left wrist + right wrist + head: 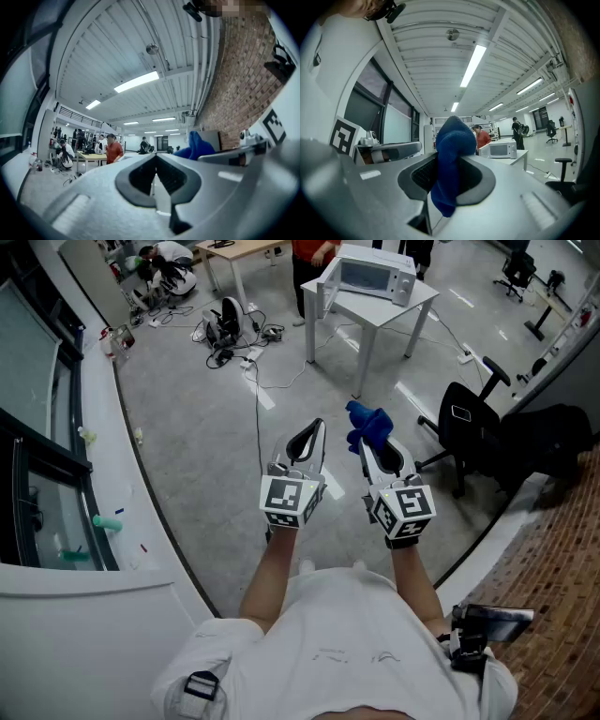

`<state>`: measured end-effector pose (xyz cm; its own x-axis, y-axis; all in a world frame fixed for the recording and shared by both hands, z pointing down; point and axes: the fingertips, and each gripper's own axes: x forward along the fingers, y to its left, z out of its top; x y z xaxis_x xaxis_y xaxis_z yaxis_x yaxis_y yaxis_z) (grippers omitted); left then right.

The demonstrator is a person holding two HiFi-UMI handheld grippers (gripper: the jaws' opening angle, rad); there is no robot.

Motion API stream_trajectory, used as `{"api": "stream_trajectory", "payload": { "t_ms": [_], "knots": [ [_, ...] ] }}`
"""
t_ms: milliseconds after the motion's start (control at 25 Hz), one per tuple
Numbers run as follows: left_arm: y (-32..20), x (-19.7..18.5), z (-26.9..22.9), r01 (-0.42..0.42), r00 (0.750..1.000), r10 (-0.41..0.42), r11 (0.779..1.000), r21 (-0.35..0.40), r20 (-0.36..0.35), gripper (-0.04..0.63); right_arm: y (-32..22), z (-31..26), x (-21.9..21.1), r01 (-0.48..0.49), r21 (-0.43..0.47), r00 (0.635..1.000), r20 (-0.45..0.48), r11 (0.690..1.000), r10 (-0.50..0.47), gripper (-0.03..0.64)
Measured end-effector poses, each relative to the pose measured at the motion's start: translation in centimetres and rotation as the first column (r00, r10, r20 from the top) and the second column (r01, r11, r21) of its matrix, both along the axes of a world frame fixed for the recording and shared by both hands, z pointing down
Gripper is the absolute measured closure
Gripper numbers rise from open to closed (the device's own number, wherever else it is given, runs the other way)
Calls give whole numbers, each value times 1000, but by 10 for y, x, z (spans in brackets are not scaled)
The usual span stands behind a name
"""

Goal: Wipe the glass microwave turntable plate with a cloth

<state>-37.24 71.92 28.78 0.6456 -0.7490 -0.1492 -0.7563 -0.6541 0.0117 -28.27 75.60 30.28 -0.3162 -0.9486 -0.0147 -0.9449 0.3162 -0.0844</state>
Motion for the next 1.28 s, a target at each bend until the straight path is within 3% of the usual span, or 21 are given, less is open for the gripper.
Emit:
{"api": "stream_trajectory", "payload": {
  "t_ms": [720,920,1080,1280],
  "knots": [
    [32,65,21,59,998,-58,998,-36,28,597,38,19,54,50,-31,998,29,998,-49,525],
    [40,83,15,93,995,-93,996,-11,31,597,40,14,68,92,-15,995,42,996,-91,525],
    [53,83,15,144,989,-144,990,-1,33,597,45,17,70,139,-17,988,63,990,-138,525],
    [67,72,36,197,980,-194,978,-66,52,597,51,42,57,199,-80,976,107,977,-190,525]
  ]
}}
